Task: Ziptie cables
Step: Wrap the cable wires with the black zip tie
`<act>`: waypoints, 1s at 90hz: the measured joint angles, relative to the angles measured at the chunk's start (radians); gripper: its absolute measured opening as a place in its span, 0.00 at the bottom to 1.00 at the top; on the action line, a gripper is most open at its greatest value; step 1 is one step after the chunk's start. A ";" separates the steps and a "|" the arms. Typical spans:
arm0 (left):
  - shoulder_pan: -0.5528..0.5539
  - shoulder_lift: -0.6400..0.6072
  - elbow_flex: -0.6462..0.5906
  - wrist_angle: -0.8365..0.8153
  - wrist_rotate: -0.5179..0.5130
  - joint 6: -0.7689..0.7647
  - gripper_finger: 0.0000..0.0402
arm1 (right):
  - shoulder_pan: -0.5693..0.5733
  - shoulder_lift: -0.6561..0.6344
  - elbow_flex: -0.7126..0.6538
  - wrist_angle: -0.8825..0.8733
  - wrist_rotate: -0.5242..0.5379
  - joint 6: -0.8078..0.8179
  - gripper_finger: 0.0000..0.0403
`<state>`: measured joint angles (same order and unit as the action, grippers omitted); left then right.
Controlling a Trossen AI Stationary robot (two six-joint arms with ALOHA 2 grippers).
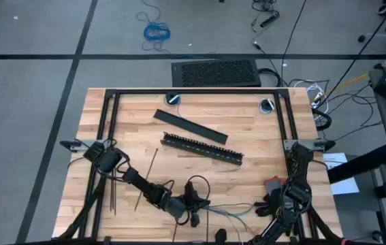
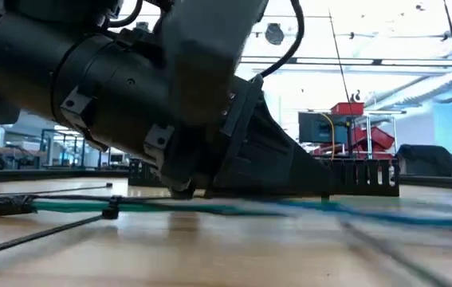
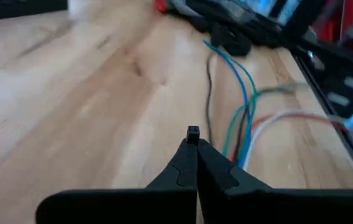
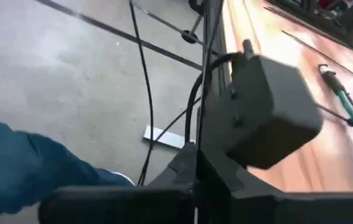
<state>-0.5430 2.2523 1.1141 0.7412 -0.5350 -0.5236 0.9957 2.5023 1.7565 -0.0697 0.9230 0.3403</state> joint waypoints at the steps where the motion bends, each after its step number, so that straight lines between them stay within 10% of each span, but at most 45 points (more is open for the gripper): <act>1: 0.000 0.000 0.000 0.000 0.001 0.004 0.00 | 0.002 0.000 0.000 -0.002 0.005 0.003 0.01; 44: 0.006 0.000 0.000 0.022 -0.001 0.132 0.00 | 0.029 -0.078 -0.001 -0.267 0.143 0.317 0.00; 60: -0.011 0.000 0.000 0.132 -0.059 0.384 0.00 | 0.000 -0.122 -0.002 -0.480 0.147 0.718 0.00; 90: -0.072 -0.001 0.000 0.252 -0.142 0.834 0.00 | -0.033 -0.186 -0.002 -0.610 0.122 0.998 0.00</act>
<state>-0.6146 2.2513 1.1145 0.9932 -0.6774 0.3105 0.9625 2.3163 1.7550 -0.6801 1.0449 1.3384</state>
